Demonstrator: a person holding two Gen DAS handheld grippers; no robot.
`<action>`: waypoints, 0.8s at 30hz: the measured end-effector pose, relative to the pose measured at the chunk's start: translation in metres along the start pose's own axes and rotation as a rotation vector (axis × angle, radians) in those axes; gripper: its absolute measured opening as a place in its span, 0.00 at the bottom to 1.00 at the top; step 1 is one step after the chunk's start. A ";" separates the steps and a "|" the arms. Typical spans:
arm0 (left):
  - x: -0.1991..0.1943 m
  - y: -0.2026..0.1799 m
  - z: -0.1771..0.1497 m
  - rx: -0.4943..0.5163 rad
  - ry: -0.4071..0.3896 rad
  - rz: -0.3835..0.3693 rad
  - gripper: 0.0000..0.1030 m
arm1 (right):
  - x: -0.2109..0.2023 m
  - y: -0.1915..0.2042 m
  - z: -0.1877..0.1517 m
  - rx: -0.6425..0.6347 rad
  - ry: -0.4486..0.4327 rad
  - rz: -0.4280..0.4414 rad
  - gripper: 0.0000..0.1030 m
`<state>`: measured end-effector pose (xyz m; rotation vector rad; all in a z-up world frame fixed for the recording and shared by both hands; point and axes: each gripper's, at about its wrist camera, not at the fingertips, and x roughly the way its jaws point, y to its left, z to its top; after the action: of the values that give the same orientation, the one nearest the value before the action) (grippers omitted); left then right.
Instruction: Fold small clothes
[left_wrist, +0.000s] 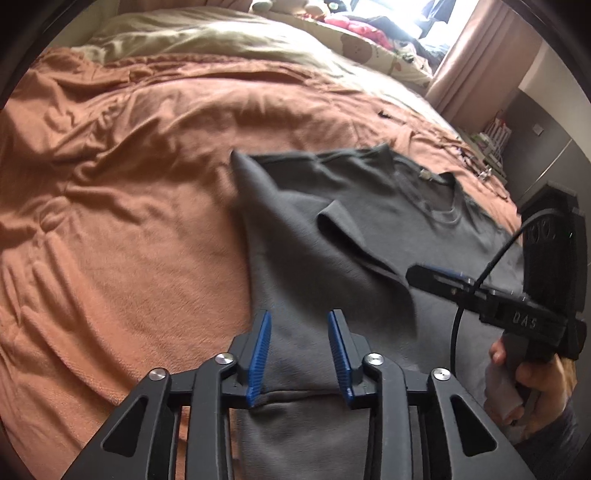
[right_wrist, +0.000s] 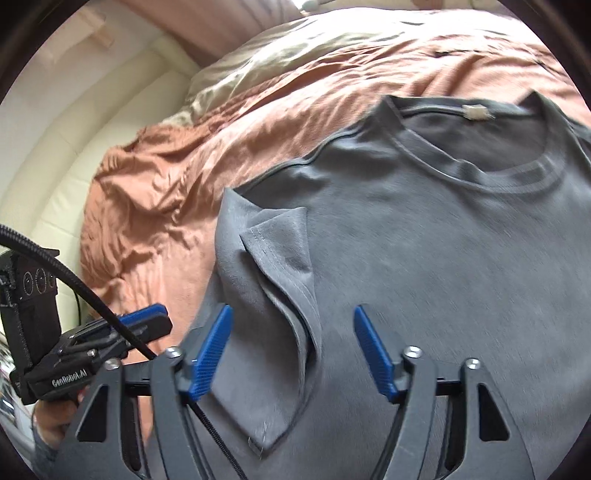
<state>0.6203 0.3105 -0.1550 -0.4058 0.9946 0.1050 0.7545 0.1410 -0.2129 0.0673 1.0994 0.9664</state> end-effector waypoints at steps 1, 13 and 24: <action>0.005 0.003 -0.002 -0.002 0.014 0.007 0.26 | 0.006 0.004 0.003 -0.017 0.007 -0.014 0.57; 0.023 0.021 -0.022 -0.075 0.041 0.026 0.22 | 0.061 0.044 0.022 -0.228 0.087 -0.194 0.42; 0.015 0.023 -0.043 -0.213 -0.043 0.054 0.22 | 0.034 0.004 0.019 -0.070 0.041 -0.279 0.21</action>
<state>0.5880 0.3142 -0.1947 -0.5691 0.9548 0.2685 0.7707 0.1740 -0.2258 -0.1601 1.0791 0.7572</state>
